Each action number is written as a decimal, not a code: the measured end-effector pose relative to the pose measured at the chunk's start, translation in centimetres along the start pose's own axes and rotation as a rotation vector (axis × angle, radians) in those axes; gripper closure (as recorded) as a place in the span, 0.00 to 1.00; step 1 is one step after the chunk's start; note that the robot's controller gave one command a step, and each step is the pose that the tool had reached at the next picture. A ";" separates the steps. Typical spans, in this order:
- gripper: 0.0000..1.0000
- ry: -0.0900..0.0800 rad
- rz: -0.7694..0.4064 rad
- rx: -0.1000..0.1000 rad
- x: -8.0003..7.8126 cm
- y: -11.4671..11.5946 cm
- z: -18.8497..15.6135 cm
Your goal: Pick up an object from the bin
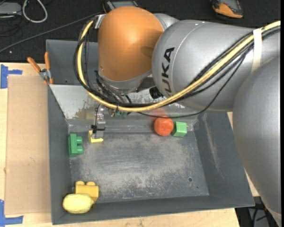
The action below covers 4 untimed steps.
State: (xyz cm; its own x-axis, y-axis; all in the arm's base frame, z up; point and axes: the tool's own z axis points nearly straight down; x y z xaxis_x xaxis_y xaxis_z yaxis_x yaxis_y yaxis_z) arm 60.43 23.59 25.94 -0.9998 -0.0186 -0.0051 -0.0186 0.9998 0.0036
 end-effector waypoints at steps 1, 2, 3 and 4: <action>0.00 0.001 0.044 0.001 0.3 0.5 -2.3; 0.00 0.000 0.012 0.001 -0.1 -1.5 6.4; 0.00 -0.003 0.036 -0.002 -0.3 -3.3 6.5; 0.00 -0.008 0.118 -0.003 0.1 -2.1 10.9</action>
Offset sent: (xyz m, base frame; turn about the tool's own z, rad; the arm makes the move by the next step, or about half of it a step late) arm 0.0017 -0.0172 -0.0665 0.0097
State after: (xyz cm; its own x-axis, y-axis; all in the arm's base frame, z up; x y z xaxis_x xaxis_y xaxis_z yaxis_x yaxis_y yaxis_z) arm 60.40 21.57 15.02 -0.9949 0.0996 -0.0128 0.0995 0.9950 0.0076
